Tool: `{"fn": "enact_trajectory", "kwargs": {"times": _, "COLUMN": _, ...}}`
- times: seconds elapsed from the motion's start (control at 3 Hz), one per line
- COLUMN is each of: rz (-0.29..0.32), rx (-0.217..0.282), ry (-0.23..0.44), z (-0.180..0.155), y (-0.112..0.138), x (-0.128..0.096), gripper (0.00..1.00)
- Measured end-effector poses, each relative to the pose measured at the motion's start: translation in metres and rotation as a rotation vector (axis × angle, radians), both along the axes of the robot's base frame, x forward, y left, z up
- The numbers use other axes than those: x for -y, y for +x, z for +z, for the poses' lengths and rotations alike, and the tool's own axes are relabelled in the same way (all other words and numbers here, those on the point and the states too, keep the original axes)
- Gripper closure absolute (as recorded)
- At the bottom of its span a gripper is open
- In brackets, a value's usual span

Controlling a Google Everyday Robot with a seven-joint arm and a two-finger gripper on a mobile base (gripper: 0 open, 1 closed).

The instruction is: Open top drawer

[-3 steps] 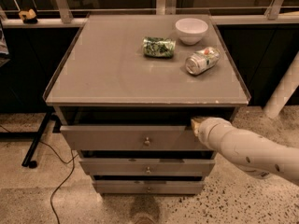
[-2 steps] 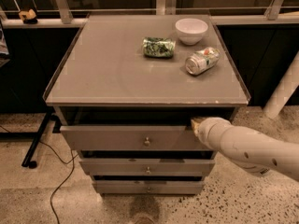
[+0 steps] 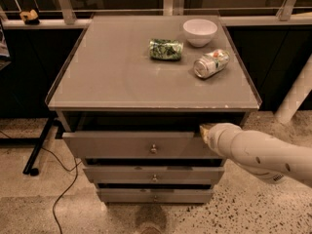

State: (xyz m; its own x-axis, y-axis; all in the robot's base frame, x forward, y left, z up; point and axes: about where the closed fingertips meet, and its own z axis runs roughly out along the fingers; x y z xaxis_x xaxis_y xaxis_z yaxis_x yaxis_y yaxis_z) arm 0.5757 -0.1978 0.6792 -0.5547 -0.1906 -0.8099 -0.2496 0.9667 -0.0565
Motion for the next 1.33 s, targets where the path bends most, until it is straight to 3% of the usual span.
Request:
{"fn": "enact_trajectory", "kwargs": {"times": 1.0, "rz": -0.007, "rx": -0.019, "ry": 0.001, "z": 0.002, "y": -0.004, "x": 0.004, "gripper": 1.0}}
{"fn": "enact_trajectory", "kwargs": {"times": 1.33, "rz": -0.009, "rx": -0.055, "ry": 0.005, "z": 0.001, "y": -0.014, "x": 0.007, "gripper": 1.0}}
